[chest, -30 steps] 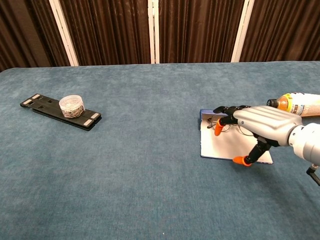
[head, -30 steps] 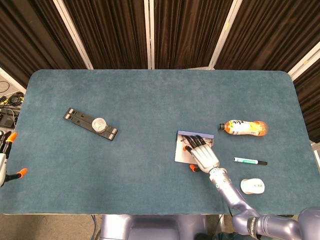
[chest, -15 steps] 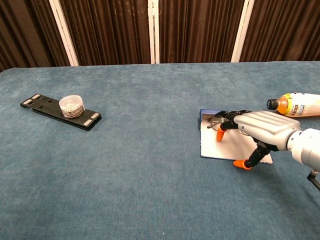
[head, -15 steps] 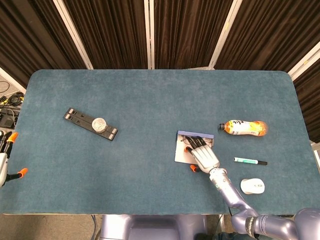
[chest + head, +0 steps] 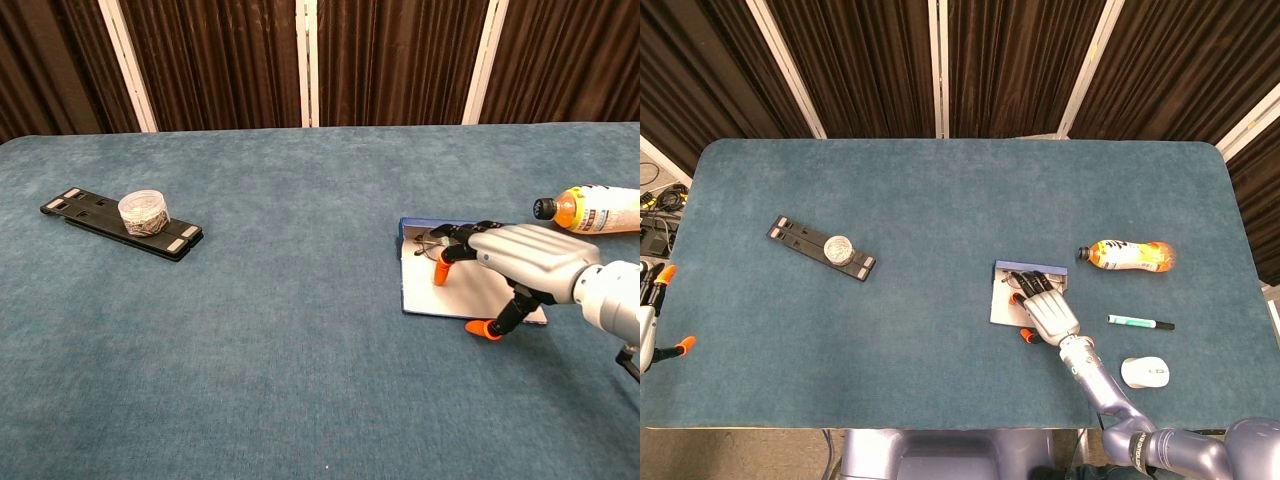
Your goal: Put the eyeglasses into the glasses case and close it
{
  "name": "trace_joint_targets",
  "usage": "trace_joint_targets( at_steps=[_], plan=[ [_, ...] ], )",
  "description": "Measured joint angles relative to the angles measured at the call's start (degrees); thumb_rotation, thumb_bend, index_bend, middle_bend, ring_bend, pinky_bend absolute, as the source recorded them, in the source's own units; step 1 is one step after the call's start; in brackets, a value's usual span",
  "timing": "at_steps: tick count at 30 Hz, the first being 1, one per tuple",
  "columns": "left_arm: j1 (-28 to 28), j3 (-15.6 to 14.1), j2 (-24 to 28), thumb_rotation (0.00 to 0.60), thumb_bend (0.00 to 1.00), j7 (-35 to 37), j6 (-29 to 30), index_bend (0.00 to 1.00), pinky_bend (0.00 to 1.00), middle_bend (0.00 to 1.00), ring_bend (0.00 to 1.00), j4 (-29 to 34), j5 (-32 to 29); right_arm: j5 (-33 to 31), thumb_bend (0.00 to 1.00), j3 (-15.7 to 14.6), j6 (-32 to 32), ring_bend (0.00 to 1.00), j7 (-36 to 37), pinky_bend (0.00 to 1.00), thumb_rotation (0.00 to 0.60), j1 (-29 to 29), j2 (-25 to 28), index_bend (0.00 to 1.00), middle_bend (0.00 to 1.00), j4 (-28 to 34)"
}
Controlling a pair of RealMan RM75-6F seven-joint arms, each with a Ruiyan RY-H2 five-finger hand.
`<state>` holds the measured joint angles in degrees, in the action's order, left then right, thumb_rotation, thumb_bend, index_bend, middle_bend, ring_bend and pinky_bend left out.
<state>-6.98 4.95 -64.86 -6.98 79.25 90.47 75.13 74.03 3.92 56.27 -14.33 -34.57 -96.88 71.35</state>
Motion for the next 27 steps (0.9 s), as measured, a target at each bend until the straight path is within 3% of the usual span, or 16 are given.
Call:
trace_joint_targets(
  at_steps=[9,27],
  plan=[
    [0.0,0.0,0.0,0.6,0.0,-0.1,-0.1,0.0,0.0,0.0,0.0,0.1,-0.1,1.6,0.48,0.3,1.1,0.0,1.3,0.0,0.6,0.2,0.1,0.46,0.06,0.0],
    [0.0,0.0,0.1,0.6,0.0,0.0,-0.1,0.0,0.0,0.0,0.0,0.1,-0.1,1.2,0.49,3.0,1.1,0.0,2.7,0.0,0.6,-0.5,-0.7,0.48,0.07,-2.2]
  ],
)
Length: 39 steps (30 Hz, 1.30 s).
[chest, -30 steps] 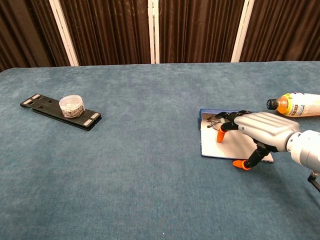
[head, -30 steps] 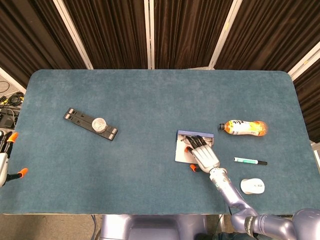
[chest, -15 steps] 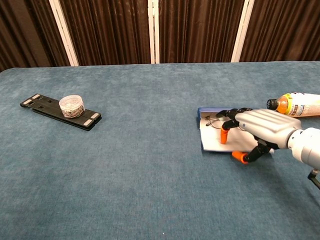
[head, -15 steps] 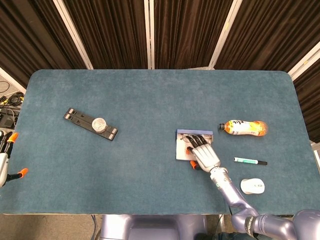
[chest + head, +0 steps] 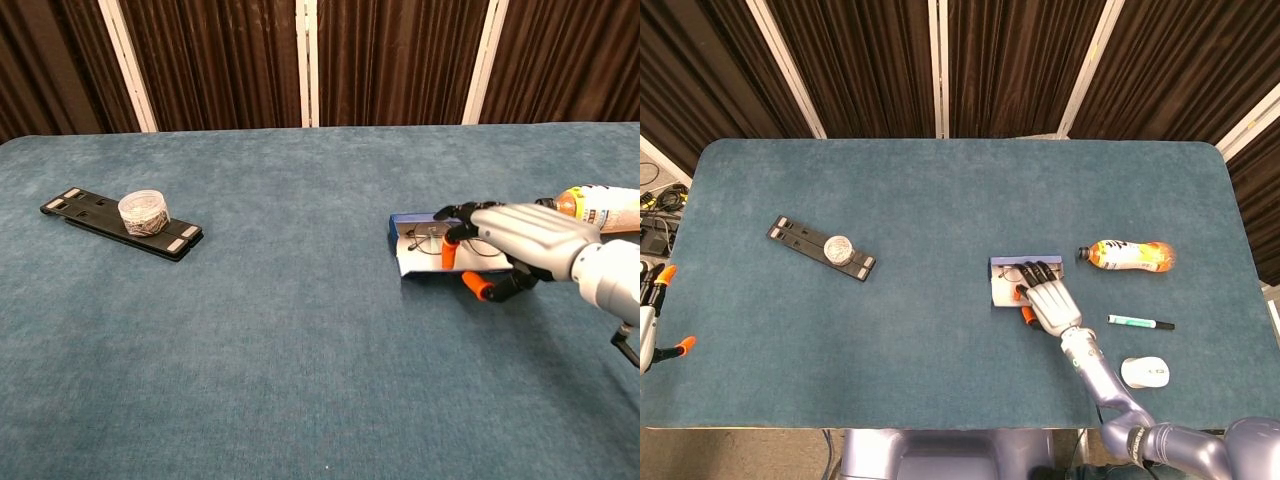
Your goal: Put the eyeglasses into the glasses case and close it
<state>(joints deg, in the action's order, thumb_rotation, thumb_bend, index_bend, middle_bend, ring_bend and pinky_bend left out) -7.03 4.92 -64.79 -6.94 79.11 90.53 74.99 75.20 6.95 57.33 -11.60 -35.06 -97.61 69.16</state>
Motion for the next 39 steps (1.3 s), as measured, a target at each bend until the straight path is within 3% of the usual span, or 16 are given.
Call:
trace_joint_targets(
  at_steps=[6,14,20,30,39],
  plan=[
    [0.0,0.0,0.0,0.6,0.0,-0.1,0.0,0.0,0.0,0.0,0.0,0.1,0.0,-1.8,0.49,1.3,-1.3,0.0,-0.4,0.0,0.6,-0.8,-1.2,0.51,0.07,-2.5],
    [-0.1,0.0,0.0,0.6,0.0,0.1,-0.2,0.0,0.0,0.0,0.0,0.0,-0.2,-1.3,0.49,1.2,-1.0,0.0,1.0,0.0,0.6,-0.6,-1.2,0.66,0.1,-3.3],
    [0.2,-0.1,0.5,0.6,0.0,0.8,0.5,0.0,0.0,0.0,0.0,0.5,0.7,2.3,0.5,-0.6,1.0,0.0,2.2,0.0,0.6,0.5,3.9,0.69,0.1,1.8],
    [0.5,-0.7,1.1,0.6,0.0,1.6,1.5,0.0,0.0,0.0,0.0,1.3,2.7,10.1,0.51,-6.4,3.4,0.0,2.1,0.0,0.6,2.7,19.3,0.7,0.1,15.0],
    [0.6,-0.8,1.1,0.6,0.0,1.2,1.7,0.0,0.0,0.0,0.0,1.7,3.0,11.0,0.51,-7.8,1.7,0.0,-1.0,0.0,0.6,2.9,19.4,0.7,0.1,15.7]
  ],
)
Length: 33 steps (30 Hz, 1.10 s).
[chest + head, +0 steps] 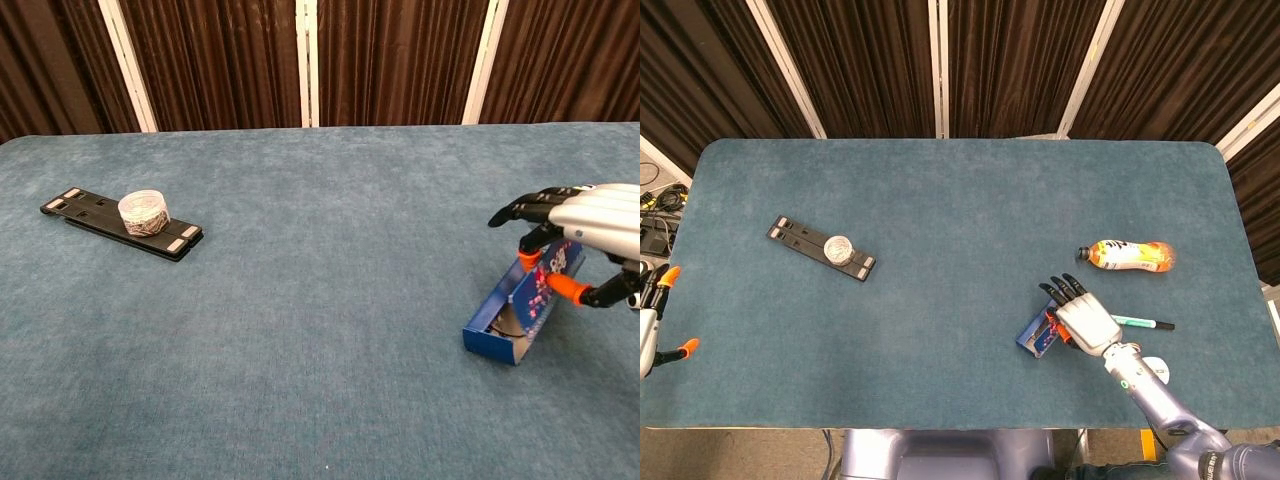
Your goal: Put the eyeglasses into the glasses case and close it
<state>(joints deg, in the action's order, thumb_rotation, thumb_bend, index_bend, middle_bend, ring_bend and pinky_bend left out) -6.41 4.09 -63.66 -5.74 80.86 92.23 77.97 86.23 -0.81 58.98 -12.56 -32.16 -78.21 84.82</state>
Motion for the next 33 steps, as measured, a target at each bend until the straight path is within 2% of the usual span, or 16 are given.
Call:
trace_joint_targets(
  at_steps=[9,11,13,14,16,18,22,28,33],
  plan=[
    [-0.4,0.3,-0.4,0.6,0.0,-0.6,-0.9,0.0,0.0,0.0,0.0,-0.5,-1.1,-0.1,0.51,0.1,-1.6,0.0,-1.0,0.0,0.6,-0.6,-2.5,0.67,0.09,-2.0],
    [-0.4,0.3,-0.4,0.6,0.0,-0.8,-1.1,0.0,0.0,0.0,0.0,-0.5,-1.3,-0.1,0.5,0.1,-1.7,0.0,-1.0,0.0,0.6,-0.7,-2.8,0.57,0.08,-2.3],
    [-0.5,0.4,-0.5,0.6,0.0,-0.9,-1.1,0.0,0.0,0.0,0.0,-0.6,-1.5,-0.1,0.47,0.2,-1.6,0.0,-1.1,0.0,0.6,-0.7,-3.2,0.36,0.07,-2.8],
    [-0.5,0.4,-0.5,0.6,0.0,-0.9,-1.2,0.0,0.0,0.0,0.0,-0.7,-1.6,-0.1,0.45,0.2,-1.6,0.0,-1.1,0.0,0.6,-0.7,-3.4,0.3,0.06,-3.0],
    [-0.5,0.4,-0.6,0.6,0.0,-0.9,-1.3,0.0,0.0,0.0,0.0,-0.8,-1.6,-0.1,0.34,0.3,-1.3,0.0,-1.0,0.0,0.6,-0.6,-3.9,0.16,0.04,-3.5],
    [-0.6,0.4,-0.7,0.6,0.0,-1.0,-1.4,0.0,0.0,0.0,0.0,-0.8,-1.7,0.0,0.22,0.5,-0.5,0.0,-1.0,0.0,0.6,-0.4,-4.4,0.1,0.03,-3.9],
    [-0.6,0.5,-0.9,0.6,0.0,-1.5,-1.2,0.0,0.0,0.0,0.0,-0.8,-1.8,0.5,0.08,1.6,2.7,0.0,-0.3,0.0,0.6,0.2,-4.9,0.08,0.0,-3.8],
    [-0.5,0.4,-0.9,0.6,0.0,-1.4,-1.2,0.0,0.0,0.0,0.0,-0.9,-1.8,1.3,0.07,3.0,5.3,0.0,2.4,0.0,0.6,0.7,-2.6,0.04,0.0,-0.2],
    [-0.6,0.4,-1.0,0.6,0.0,-1.6,-1.2,0.0,0.0,0.0,0.0,-0.8,-1.7,1.2,0.07,1.8,0.6,0.0,2.6,0.0,0.6,-0.4,2.0,0.0,0.0,2.5]
  ],
)
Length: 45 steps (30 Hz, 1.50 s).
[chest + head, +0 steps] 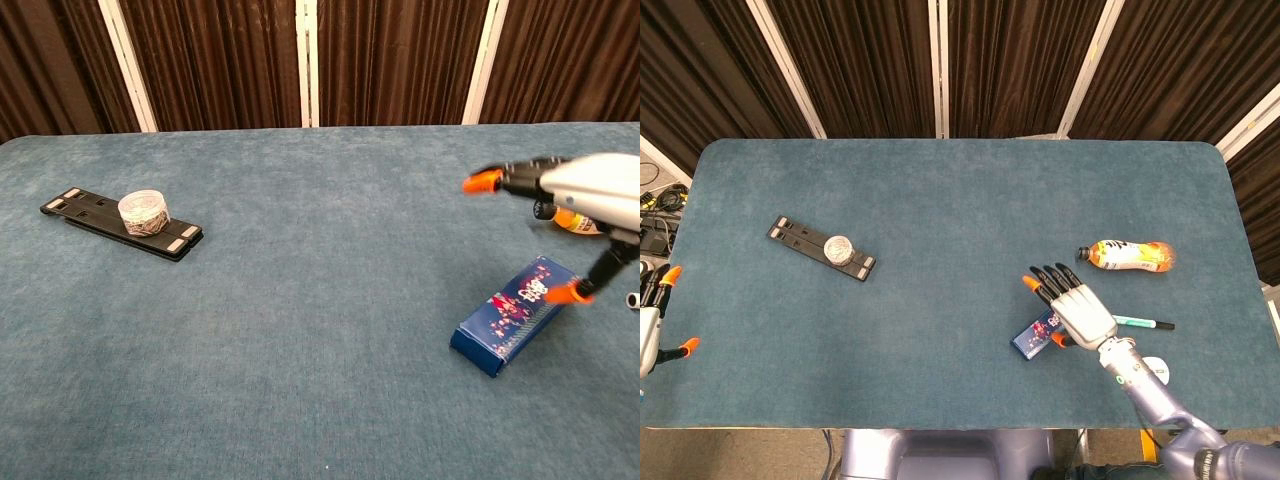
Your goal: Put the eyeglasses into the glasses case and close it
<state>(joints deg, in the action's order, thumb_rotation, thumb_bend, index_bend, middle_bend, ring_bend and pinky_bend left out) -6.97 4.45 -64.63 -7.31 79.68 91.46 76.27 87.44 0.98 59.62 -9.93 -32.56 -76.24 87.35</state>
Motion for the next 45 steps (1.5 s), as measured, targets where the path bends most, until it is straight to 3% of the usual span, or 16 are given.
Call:
trace_joint_targets(
  at_steps=[6,14,17,21,25,28,32,36,38,40,42,45],
  plan=[
    [0.0,-0.1,-0.1,0.6,0.0,-0.4,0.0,0.0,0.0,0.0,0.0,0.1,0.0,0.8,0.06,-2.7,-8.6,0.0,2.5,0.0,0.6,-2.8,2.2,0.0,0.0,-0.6],
    [-0.2,0.1,-0.4,0.6,0.0,-0.7,-0.4,0.0,0.0,0.0,0.0,-0.3,-0.7,4.2,0.09,-3.8,-10.0,0.0,4.5,0.0,0.6,-5.0,-1.2,0.02,0.0,-6.4],
    [-0.2,0.1,-0.4,0.6,0.0,-0.6,-0.7,0.0,0.0,0.0,0.0,-0.5,-0.9,5.1,0.1,-4.1,-10.1,0.0,4.4,0.0,0.6,-5.6,-2.5,0.08,0.06,-8.2],
    [-0.3,0.2,-0.5,0.6,0.0,-0.6,-0.9,0.0,0.0,0.0,0.0,-0.7,-1.1,5.7,0.13,-4.6,-10.9,0.0,3.9,0.0,0.6,-6.1,-3.2,0.25,0.18,-9.5],
    [-0.4,0.2,-0.5,0.6,0.0,-0.7,-1.0,0.0,0.0,0.0,0.0,-0.8,-1.2,6.3,0.18,-4.8,-9.4,0.05,3.9,0.02,0.6,-6.0,-4.5,0.35,0.29,-11.6],
    [-0.4,0.2,-0.6,0.6,0.0,-0.8,-1.0,0.0,0.0,0.0,0.0,-0.7,-1.3,6.8,0.22,-4.9,-8.4,0.1,4.3,0.1,0.6,-5.8,-5.4,0.42,0.33,-12.7],
    [-0.4,0.1,-0.7,0.6,0.0,-1.1,-1.0,0.0,0.0,0.0,0.0,-0.7,-1.3,7.4,0.25,-5.1,-7.0,0.11,4.6,0.11,0.6,-5.5,-6.2,0.46,0.35,-14.0],
    [-0.4,0.1,-0.8,0.6,0.0,-1.2,-0.9,0.0,0.0,0.0,0.0,-0.7,-1.3,7.7,0.24,-5.4,-6.5,0.11,5.2,0.11,0.6,-5.3,-6.6,0.42,0.3,-14.5],
    [-0.4,0.1,-0.8,0.6,0.0,-1.2,-0.9,0.0,0.0,0.0,0.0,-0.7,-1.4,7.8,0.22,-5.5,-6.4,0.07,5.5,0.08,0.6,-5.3,-6.6,0.34,0.22,-14.6],
    [-0.4,0.1,-0.8,0.6,0.0,-1.2,-0.9,0.0,0.0,0.0,0.0,-0.6,-1.4,7.9,0.13,-5.6,-6.2,0.01,5.7,0.02,0.6,-5.3,-6.5,0.18,0.08,-14.4],
    [-0.4,0.1,-0.7,0.6,0.0,-1.2,-0.9,0.0,0.0,0.0,0.0,-0.5,-1.3,7.8,0.04,-5.7,-6.2,0.0,5.7,0.0,0.6,-5.3,-6.1,0.08,0.01,-14.0],
    [-0.3,0.1,-0.6,0.6,0.0,-1.0,-0.7,0.0,0.0,0.0,0.0,-0.3,-1.1,7.4,0.0,-5.5,-6.0,0.0,4.9,0.0,0.6,-5.1,-5.4,0.0,0.0,-12.6]
  ],
)
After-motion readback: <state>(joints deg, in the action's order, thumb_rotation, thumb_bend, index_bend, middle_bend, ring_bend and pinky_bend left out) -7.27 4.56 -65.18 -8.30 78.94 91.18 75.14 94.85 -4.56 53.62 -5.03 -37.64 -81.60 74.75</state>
